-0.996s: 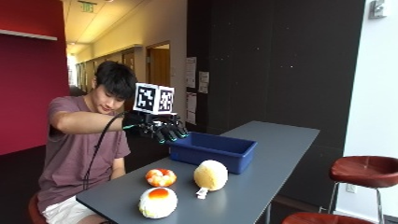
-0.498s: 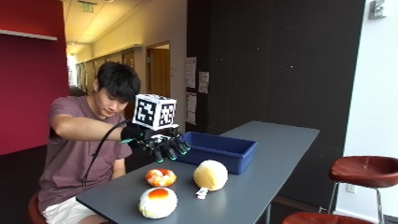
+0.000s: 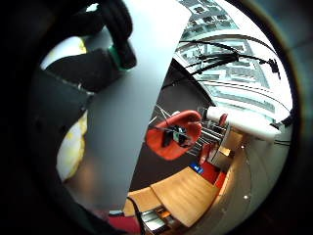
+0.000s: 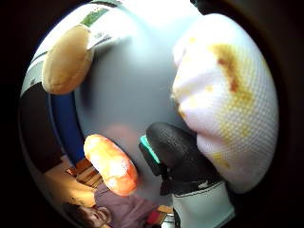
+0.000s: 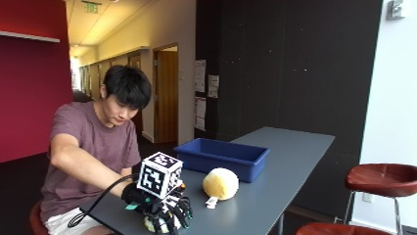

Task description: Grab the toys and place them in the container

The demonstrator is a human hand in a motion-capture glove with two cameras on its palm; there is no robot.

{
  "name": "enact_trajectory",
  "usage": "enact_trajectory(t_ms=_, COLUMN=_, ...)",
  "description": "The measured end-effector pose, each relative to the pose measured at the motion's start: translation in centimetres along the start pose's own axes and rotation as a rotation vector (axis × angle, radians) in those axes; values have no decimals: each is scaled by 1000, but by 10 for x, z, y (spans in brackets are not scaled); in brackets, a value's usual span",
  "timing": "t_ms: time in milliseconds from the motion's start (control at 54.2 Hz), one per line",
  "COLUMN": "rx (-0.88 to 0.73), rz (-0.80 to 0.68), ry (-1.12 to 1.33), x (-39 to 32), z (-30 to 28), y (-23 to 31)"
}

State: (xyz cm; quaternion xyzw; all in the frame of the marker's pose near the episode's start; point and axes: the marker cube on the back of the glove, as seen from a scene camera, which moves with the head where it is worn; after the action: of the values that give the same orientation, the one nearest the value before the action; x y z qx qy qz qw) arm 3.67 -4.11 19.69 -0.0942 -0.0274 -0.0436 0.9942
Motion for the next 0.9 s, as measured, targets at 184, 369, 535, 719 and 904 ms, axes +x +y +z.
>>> enact_trajectory(t_ms=184, rx=308, rz=-6, ry=-101, x=-1, z=2, y=-2)
enact_trajectory(t_ms=369, rx=457, rz=60, ry=-103, x=-2, z=-11, y=-7)
enact_trajectory(t_ms=535, rx=308, rz=112, ry=-193, x=-4, z=-17, y=-5)
enact_trajectory(t_ms=719, rx=244, rz=143, ry=-166, x=-10, z=-28, y=5)
enact_trajectory(t_ms=904, rx=209, rz=170, ry=-136, x=-25, z=-72, y=18)
